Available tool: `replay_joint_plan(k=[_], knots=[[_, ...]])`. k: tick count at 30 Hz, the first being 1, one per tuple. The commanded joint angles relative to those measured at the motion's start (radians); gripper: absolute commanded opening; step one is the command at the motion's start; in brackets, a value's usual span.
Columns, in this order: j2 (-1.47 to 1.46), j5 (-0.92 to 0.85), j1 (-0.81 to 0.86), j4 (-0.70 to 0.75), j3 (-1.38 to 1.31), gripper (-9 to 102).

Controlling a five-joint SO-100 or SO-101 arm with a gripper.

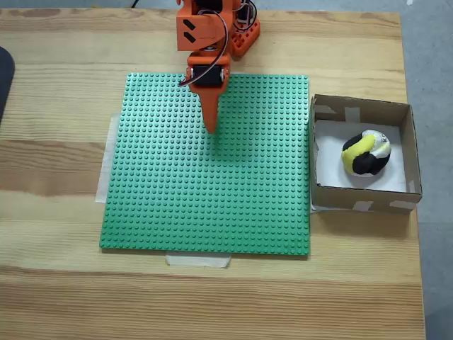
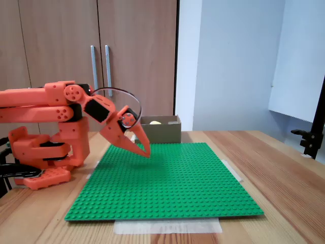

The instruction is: Pick the ball and put it in the box.

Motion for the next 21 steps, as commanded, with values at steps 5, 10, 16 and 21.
replay_joint_plan(k=[5,10,16,21], knots=[[0.009,0.003,0.005,-0.011,0.044,-1],[0.009,-0.015,0.012,-0.026,0.083,-1],[0.009,-0.037,0.021,-0.044,0.123,-1],[0.009,-0.049,0.025,-0.054,0.135,-1]])
